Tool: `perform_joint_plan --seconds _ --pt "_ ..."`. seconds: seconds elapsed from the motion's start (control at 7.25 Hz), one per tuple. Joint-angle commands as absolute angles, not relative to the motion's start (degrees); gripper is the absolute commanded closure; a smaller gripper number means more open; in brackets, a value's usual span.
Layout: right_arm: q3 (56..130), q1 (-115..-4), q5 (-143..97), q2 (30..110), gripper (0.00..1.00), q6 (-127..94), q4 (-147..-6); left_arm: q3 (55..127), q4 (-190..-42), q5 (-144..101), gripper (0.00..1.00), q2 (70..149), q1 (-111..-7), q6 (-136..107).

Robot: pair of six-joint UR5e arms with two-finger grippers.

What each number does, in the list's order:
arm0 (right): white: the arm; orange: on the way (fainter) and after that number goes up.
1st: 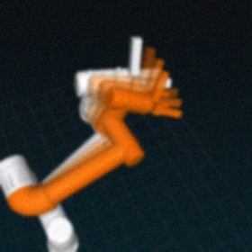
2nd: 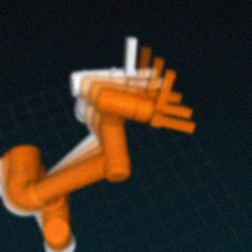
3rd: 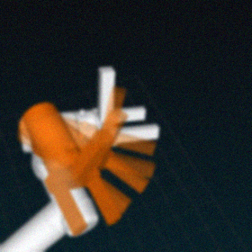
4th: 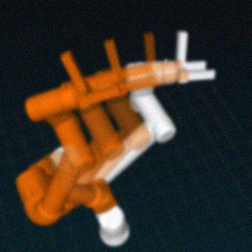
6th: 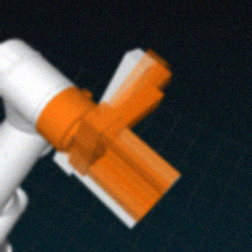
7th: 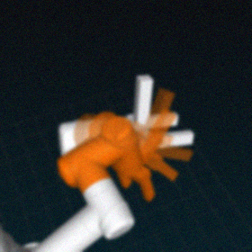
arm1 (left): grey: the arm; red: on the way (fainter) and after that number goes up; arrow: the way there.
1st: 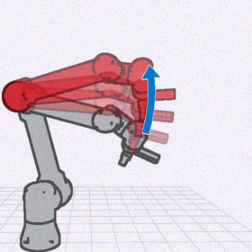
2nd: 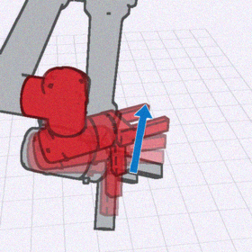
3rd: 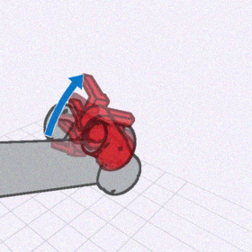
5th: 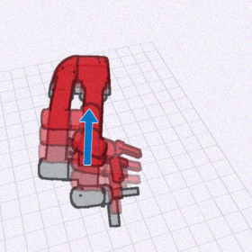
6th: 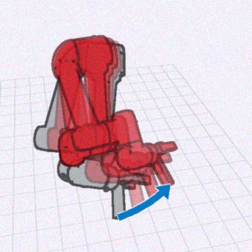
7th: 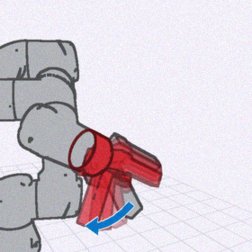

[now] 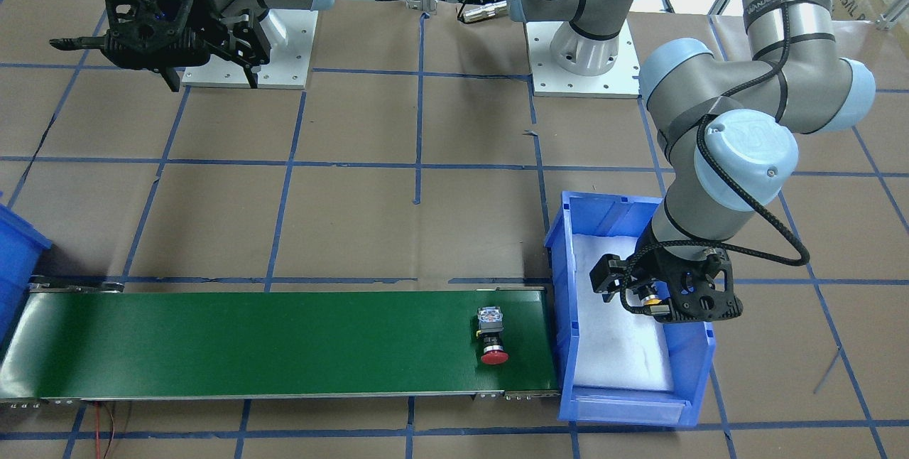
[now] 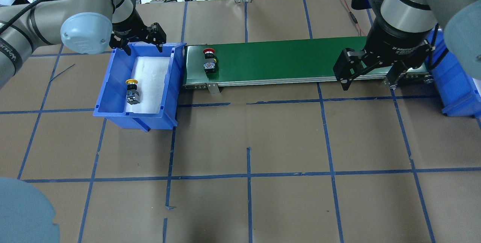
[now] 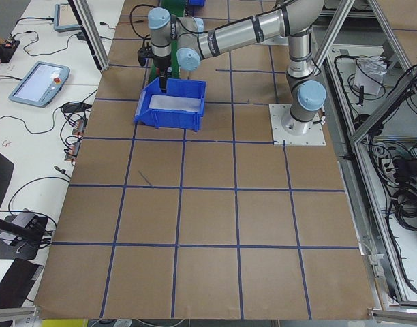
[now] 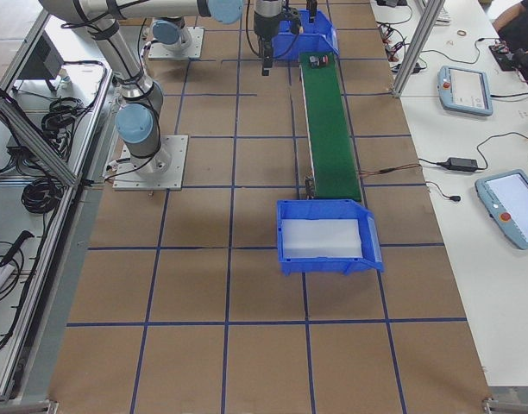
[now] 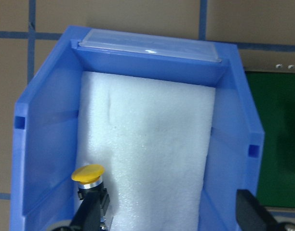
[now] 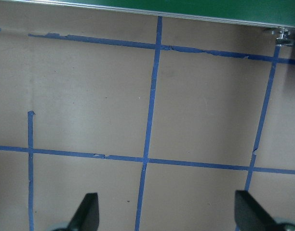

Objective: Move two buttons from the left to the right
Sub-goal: 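Move the left gripper back over the yellow-capped button in the bin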

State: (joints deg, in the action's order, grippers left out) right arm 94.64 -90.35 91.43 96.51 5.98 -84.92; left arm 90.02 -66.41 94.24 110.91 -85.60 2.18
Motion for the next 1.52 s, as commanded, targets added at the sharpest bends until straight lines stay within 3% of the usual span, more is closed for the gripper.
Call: perform_joint_plan --seconds 0.0,0.28,1.38 --pt "94.5 -90.4 90.0 96.5 0.00 5.9 -85.2 93.1 -66.5 94.8 0.00 111.8 -84.4 2.9" --pt "94.4 -90.5 90.0 96.0 0.00 5.8 -86.4 96.1 -65.5 94.5 0.00 111.9 -84.4 -0.7" --pt "94.6 -90.6 90.0 95.6 0.00 5.8 -88.4 97.3 -62.0 95.5 0.00 115.8 -84.2 -2.5"
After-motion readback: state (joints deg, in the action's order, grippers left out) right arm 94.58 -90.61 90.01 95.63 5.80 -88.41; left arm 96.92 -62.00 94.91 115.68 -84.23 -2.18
